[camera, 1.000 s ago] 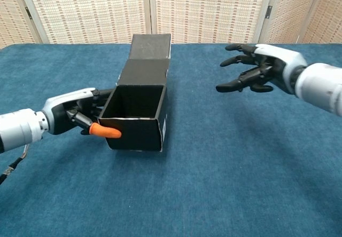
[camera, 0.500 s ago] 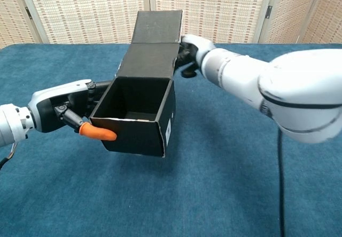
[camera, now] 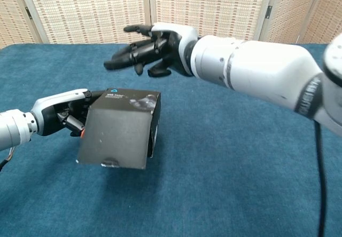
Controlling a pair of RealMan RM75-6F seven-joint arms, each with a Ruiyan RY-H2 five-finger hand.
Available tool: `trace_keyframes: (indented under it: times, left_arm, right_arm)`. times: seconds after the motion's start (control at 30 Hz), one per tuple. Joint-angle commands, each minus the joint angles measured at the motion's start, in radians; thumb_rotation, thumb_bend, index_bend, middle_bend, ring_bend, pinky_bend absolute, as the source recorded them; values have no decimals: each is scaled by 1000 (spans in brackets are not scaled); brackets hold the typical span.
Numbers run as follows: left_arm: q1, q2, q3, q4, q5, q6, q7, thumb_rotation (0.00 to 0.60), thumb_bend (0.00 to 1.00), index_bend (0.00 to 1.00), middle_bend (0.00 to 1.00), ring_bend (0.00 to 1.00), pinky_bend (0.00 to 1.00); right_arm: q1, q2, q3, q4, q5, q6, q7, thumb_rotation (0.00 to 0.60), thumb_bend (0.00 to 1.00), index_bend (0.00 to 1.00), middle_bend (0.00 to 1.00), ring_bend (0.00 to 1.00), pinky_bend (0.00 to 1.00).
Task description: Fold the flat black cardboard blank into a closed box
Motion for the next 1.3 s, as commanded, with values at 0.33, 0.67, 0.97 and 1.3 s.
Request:
trace_keyframes:
  times: [0.33,0.67,0.97,1.3]
  left_arm:
    - [27,-38,-52,-28,-127,-77,248,600,193,206,311,709,927]
    - [68,-13,-65,-83,-174,-42,513,600,176,0,11,648,921]
    - [109,66,-45,-128,-183,-7,727,600,175,0,0,631,918]
    - [133,152,-62,-168,-204,8,798,600,174,0,0,620,914]
  right_arm:
    - [50,-43,-189,36,-119,239,-395,600,0,101,341,706,1000]
    - [47,-74,-208,46,-141,270,-453,600,0,110,338,707,1000]
    - [33,-106,-221,47,-166,305,-485,600,0,110,334,707,1000]
    - [38,-195,-303,153,-239,384,-658,600,0,110,313,707,1000]
